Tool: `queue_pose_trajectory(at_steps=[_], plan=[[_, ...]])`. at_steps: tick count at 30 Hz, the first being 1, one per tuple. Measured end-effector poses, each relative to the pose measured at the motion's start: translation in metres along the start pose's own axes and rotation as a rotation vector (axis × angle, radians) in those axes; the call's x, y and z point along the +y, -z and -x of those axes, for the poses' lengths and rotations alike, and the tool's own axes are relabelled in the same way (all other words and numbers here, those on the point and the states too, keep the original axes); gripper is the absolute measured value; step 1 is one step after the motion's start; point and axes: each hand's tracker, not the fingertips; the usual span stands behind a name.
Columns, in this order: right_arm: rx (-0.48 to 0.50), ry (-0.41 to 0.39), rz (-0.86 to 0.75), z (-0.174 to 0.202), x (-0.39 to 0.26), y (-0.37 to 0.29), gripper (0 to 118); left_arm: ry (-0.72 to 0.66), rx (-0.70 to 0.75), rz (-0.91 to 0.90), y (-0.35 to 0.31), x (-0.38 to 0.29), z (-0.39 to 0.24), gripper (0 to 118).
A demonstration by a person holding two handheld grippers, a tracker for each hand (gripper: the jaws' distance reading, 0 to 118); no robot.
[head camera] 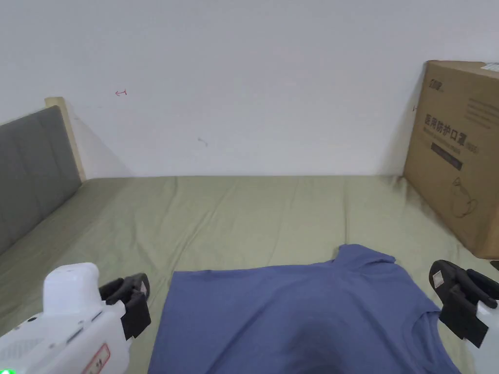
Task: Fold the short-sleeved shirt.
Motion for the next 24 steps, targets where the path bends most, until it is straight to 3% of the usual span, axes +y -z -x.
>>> queue_pose_trajectory(at_steps=[2,4,6,7,8,10,11,12,16,17,18,19,20,24], plan=[[0.015,-0.032,0.046,0.0,-0.002,0.0,0,-0.135,-0.109,0.397,0.025,0.004,0.022,0],[0.029,-0.053,0.086,-0.001,-0.008,0.0,0,-0.235,-0.077,0.664,0.046,-0.02,0.045,0],[0.051,-0.05,0.122,-0.002,-0.014,-0.001,0,-0.183,-0.07,0.678,0.058,-0.041,0.061,0],[0.06,-0.05,0.142,-0.003,-0.018,0.0,0,-0.145,0.0,0.696,0.064,-0.052,0.069,1],[0.063,-0.055,0.165,-0.004,-0.022,0.0,0,-0.132,0.029,0.725,0.072,-0.063,0.078,24],[0.054,-0.066,0.195,-0.005,-0.029,0.0,0,-0.117,0.078,0.764,0.082,-0.088,0.092,100],[0.054,-0.066,0.206,-0.006,-0.031,0.0,0,-0.107,0.068,0.752,0.085,-0.096,0.096,106],[0.055,-0.063,0.216,-0.007,-0.034,-0.001,0,-0.07,0.098,0.728,0.089,-0.1,0.098,102],[0.036,-0.065,0.257,-0.009,-0.04,0.001,0,-0.025,0.089,0.706,0.108,-0.124,0.103,102],[0.029,-0.066,0.266,-0.01,-0.041,0.001,0,-0.021,0.061,0.718,0.109,-0.131,0.102,92],[0.022,-0.068,0.273,-0.011,-0.042,0.002,0,-0.02,0.013,0.74,0.111,-0.135,0.098,66],[0.013,-0.072,0.277,-0.011,-0.043,0.002,0,-0.005,-0.015,0.742,0.111,-0.138,0.093,30],[0.006,-0.078,0.283,-0.012,-0.043,0.003,0,0.024,-0.044,0.75,0.111,-0.14,0.085,6],[-0.014,-0.076,0.312,-0.023,-0.045,0.004,0,0.104,-0.073,0.722,0.093,-0.144,0.067,4]])
